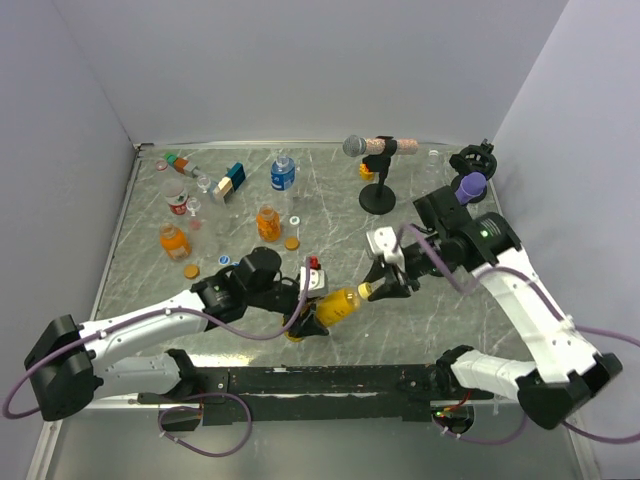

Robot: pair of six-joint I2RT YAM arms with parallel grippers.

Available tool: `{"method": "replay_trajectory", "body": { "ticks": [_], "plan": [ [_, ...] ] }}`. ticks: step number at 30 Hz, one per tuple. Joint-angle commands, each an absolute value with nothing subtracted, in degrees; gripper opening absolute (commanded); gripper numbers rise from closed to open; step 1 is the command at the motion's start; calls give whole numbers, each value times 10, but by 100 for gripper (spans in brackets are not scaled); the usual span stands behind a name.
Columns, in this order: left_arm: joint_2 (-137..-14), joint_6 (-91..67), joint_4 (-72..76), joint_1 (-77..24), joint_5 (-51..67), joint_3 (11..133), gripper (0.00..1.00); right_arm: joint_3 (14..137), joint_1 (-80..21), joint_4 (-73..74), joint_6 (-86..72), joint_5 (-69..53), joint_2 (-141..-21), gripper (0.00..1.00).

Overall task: Unscrew the bottle caps
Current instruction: Unscrew the bottle cap from the plastic bottle.

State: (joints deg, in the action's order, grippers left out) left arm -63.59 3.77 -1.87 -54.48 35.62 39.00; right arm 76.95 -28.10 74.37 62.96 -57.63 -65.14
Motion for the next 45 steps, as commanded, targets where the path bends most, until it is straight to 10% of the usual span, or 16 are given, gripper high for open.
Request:
{"method": "replay_trajectory", "body": {
  "ticks": [1,14,20,24,45],
  "plan": [
    [-657,51,-29,-509,511,469,27,773,-315,735,788,-521,-603,4],
    [-666,82,-45,-504,402,481,25,752,-320,694,678,-497,-565,17],
    [-631,81,-33,-505,359,453,25,758,-319,618,523,-465,-540,83],
    [-607,72,-27,-504,323,430,25,782,-302,628,478,-488,-533,96],
    [-563,29,32,-642,-60,376,24,713,-175,526,53,-602,-615,95]
  ]
}}
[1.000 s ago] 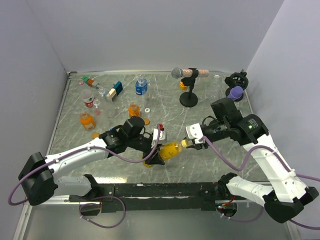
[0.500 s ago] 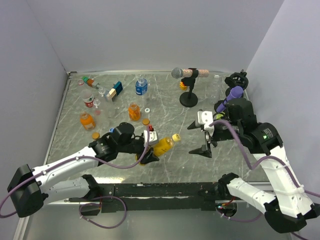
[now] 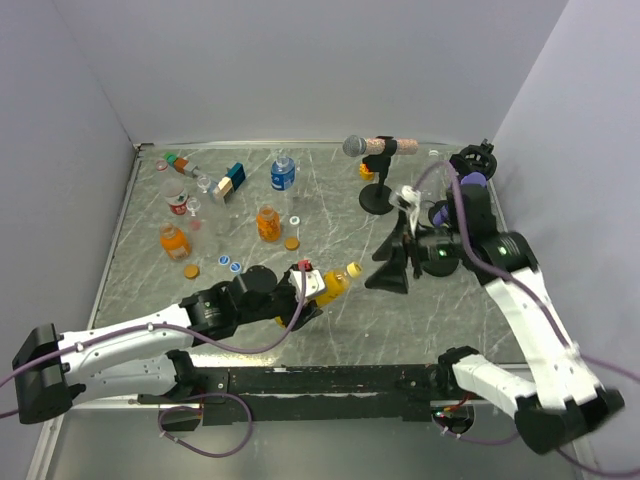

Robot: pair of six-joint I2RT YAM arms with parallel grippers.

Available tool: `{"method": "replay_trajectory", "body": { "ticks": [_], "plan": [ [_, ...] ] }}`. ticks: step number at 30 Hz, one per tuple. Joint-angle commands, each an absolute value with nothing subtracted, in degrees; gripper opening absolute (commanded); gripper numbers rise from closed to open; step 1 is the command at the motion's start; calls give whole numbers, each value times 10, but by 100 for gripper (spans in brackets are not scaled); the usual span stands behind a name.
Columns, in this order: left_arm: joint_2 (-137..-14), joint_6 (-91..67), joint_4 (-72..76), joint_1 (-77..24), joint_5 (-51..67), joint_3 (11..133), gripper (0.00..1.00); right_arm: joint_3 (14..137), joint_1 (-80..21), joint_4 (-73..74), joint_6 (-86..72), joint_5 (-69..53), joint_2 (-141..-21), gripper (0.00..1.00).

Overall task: Unscrew the bottle caps
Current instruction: Unscrew the bottle cap from the plastic bottle.

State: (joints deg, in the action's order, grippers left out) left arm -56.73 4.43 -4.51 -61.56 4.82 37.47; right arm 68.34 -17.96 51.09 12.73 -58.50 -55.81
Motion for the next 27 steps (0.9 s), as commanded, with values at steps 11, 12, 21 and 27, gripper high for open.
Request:
{"method": "replay_trajectory", "body": {
  "ticks": [11,12,21,27],
  "plan": [
    [-603,33,64,-664,-90,385,24,746,-180,576,56,-621,-701,73],
    [-608,36,63,-664,-91,388,24,744,-180,573,55,-621,-703,72],
    [-617,26,74,-664,-91,390,25,751,-190,572,48,-605,-737,62],
    [-607,25,78,-664,-91,381,25,756,-195,568,43,-585,-755,62]
  ]
}}
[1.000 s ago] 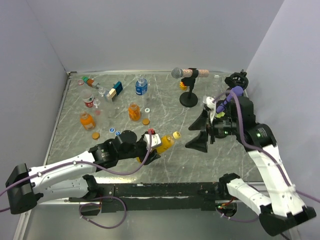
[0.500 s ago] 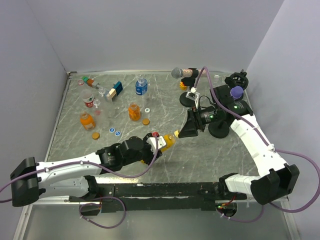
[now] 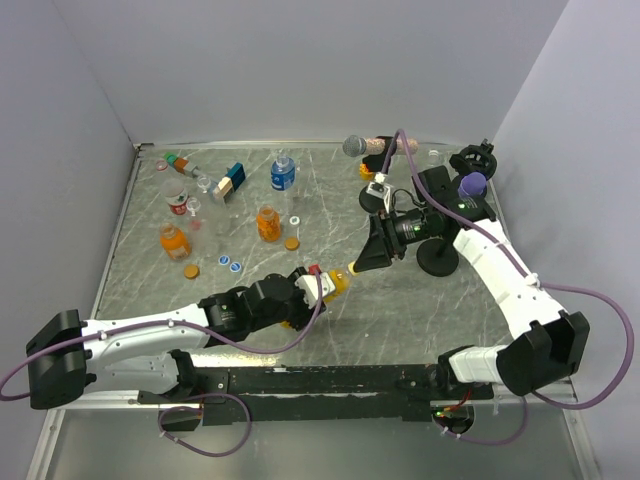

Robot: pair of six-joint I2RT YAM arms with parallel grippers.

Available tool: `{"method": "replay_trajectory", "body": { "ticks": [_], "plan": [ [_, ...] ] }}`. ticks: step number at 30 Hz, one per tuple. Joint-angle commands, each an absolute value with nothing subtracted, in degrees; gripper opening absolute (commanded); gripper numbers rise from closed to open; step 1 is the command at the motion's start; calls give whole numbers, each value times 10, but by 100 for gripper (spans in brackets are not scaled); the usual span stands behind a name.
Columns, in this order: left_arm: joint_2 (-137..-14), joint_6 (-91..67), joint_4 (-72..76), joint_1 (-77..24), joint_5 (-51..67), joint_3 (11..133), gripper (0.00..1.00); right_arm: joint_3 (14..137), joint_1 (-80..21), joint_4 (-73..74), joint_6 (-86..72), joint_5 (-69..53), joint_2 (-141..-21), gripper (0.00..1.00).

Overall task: Unscrew the bottle caps
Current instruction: Unscrew the bottle cap from the plastic bottle.

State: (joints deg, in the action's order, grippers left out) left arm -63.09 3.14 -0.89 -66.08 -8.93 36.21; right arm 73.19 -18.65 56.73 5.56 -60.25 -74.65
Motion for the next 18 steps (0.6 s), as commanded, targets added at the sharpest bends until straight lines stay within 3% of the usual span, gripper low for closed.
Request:
{"method": "replay_trajectory", "body": {
  "ticks": [1,11,18],
  "plan": [
    [-606,25,80,-664,-91,380,25,757,-196,569,43,-580,-758,62],
    [-612,25,89,-664,-89,382,25,766,-196,571,49,-558,-762,64],
    [-630,19,102,-664,-82,381,25,771,-196,577,63,-579,-758,26]
  ]
}}
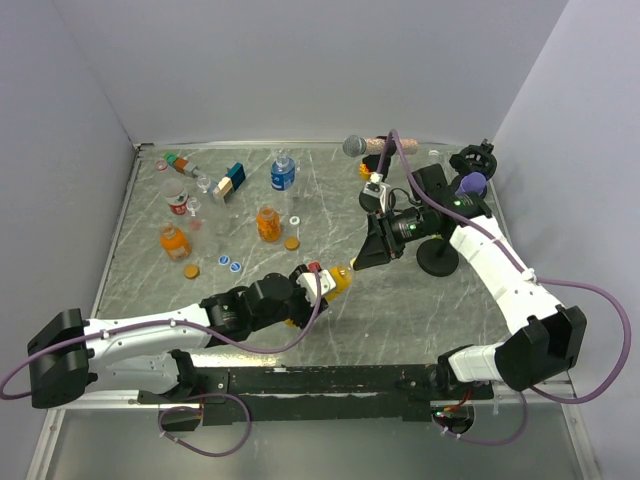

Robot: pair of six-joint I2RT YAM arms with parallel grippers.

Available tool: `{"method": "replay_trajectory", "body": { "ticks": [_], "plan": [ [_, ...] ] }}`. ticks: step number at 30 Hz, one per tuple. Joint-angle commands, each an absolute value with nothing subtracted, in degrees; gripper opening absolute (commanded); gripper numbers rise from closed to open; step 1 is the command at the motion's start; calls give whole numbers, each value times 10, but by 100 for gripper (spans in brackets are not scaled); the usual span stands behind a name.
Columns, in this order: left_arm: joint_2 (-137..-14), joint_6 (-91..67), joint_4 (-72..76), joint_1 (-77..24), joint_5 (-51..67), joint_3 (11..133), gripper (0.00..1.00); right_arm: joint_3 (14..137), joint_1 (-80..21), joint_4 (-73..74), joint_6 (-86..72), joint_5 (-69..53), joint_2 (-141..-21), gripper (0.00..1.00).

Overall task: Unscrew the bottle caps
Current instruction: Unscrew the bottle cap from the plastic bottle.

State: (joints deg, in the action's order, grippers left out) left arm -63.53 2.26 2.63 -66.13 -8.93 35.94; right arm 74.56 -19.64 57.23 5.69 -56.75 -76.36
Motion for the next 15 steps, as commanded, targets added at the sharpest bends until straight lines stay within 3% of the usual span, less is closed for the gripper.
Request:
{"method": "replay_trajectory", "body": {
  "ticks": [1,5,9,15],
  "plan": [
    [-629,20,103,-664,-80,381,25,773,-195,580,70,-584,-758,22],
    [-620,31,105,-663,-57,376,25,787,-202,609,126,-594,-755,8],
    [-587,25,126,-641,37,353,25,804,-235,654,236,-592,-758,2],
    [-559,12,125,-578,250,333,25,816,-315,720,543,-594,-739,1]
  ]
}}
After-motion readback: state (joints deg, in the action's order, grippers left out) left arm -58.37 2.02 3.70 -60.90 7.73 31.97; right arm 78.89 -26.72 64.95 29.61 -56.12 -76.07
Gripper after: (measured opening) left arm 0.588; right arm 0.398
